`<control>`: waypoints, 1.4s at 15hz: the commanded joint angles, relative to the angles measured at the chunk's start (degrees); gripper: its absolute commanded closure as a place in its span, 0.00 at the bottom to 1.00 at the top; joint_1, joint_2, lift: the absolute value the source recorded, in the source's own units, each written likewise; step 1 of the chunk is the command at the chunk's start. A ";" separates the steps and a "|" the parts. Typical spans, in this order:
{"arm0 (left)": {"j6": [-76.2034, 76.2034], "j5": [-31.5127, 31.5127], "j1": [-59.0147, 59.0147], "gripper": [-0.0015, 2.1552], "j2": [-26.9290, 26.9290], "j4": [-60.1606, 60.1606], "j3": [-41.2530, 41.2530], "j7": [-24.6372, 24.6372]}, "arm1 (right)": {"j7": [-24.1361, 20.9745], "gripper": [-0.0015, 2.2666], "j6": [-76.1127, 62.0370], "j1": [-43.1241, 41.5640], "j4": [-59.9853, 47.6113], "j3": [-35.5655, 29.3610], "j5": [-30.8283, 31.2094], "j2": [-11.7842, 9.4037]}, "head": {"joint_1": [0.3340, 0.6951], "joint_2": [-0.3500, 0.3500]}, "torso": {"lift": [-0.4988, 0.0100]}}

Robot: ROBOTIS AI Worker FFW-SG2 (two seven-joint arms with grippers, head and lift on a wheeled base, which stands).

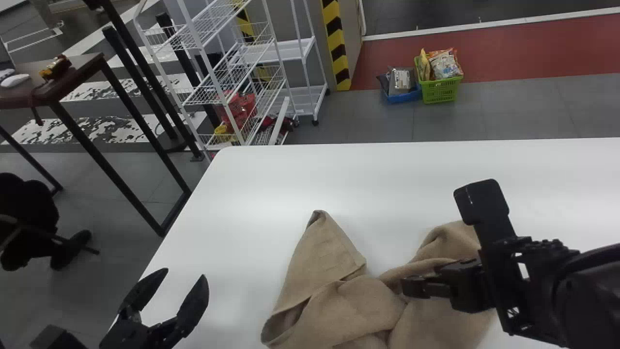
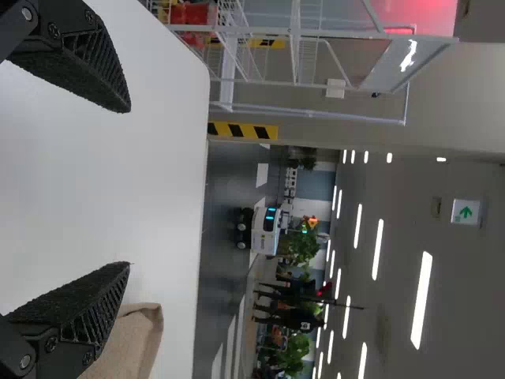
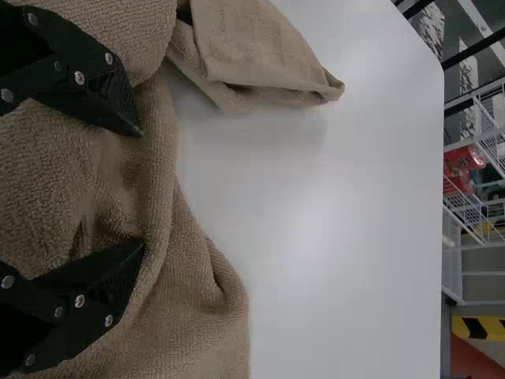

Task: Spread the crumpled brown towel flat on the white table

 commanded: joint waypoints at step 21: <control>0.00 0.09 -1.79 0.06 -0.15 1.75 0.80 0.00 | 4.39 0.12 -5.06 2.62 -9.78 -6.78 1.64 -1.85 | 1.00 1.00 | 0.74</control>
